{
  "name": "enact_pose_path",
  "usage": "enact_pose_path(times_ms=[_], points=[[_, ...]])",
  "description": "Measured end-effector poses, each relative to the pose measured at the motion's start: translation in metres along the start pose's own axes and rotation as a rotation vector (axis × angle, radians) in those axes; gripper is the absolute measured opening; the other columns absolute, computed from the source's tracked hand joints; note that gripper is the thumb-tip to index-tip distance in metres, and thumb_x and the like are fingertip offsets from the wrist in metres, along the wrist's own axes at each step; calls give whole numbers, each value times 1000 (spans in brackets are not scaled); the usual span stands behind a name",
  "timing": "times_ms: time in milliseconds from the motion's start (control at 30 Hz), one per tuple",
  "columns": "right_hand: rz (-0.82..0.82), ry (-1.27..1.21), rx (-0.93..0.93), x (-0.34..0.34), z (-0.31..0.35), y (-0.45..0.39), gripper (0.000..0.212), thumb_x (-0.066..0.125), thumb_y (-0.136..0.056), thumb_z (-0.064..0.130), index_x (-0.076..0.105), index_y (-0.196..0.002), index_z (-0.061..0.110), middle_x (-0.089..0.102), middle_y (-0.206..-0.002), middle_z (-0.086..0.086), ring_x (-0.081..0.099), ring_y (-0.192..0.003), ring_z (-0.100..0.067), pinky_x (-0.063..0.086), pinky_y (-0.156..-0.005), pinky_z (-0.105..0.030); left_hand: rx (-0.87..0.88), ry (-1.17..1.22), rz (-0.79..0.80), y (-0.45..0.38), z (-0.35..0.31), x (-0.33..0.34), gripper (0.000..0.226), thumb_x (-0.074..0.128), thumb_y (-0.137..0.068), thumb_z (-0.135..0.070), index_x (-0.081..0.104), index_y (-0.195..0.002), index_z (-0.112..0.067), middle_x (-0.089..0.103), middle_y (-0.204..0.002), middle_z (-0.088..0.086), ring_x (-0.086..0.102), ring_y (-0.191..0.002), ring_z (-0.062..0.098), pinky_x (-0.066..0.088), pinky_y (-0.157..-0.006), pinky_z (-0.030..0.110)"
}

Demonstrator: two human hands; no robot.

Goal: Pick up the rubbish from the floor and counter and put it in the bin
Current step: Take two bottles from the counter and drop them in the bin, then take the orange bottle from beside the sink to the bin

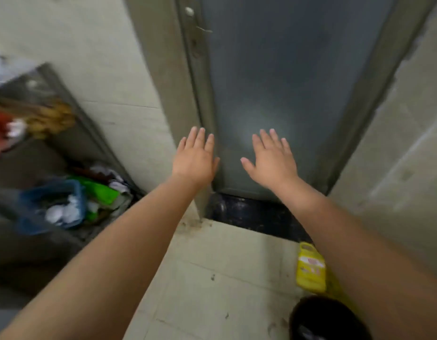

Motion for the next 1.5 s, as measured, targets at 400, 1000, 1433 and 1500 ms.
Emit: enact_pose_path(times_ms=[400, 1000, 1433, 1500], points=[[14, -66, -825, -40, 531, 206, 66, 44, -93, 43, 23, -144, 7, 21, -156, -10, 10, -147, -26, 12, -120, -41, -853, -137, -71, 452, 408, -134, 66, 42, -98, -38, 15, -148, -4, 13, -159, 14, 5, -148, 28, 14, -120, 39], [320, -141, -2051, 24, 911, 947, 60, 46, -92, 42, 34, -138, 5, 35, -148, -13, 22, -142, -28, 25, -116, -41, -2162, -115, 70, 1276, 375, -140, 59, 49, -93, -37, 34, -137, -2, 36, -145, 14, 18, -143, 30, 25, -115, 37], [552, 321, -2332, 159, 1009, 1247, 67, 57, -83, 48, 35, -134, 12, 51, -133, -11, 51, -122, -28, 45, -96, -39, -2589, -18, 128, 1540, 351, -96, 63, 44, -97, -36, 22, -145, -2, 24, -155, 14, 8, -147, 29, 17, -121, 38], [560, 527, -2285, 200, 1006, 1261, 77, 63, -78, 45, 28, -140, 16, 53, -132, -8, 54, -120, -28, 47, -91, -36, -2564, 36, 170, 1560, 356, -78, 64, 45, -97, -36, 22, -146, -2, 25, -154, 14, 8, -147, 29, 19, -120, 38]])
Point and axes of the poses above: each hand's wrist, its own y-axis away from the middle knuckle, its own x-axis out of the palm, z = x × y, the point moved 8 cm from there along -y, towards the middle knuckle
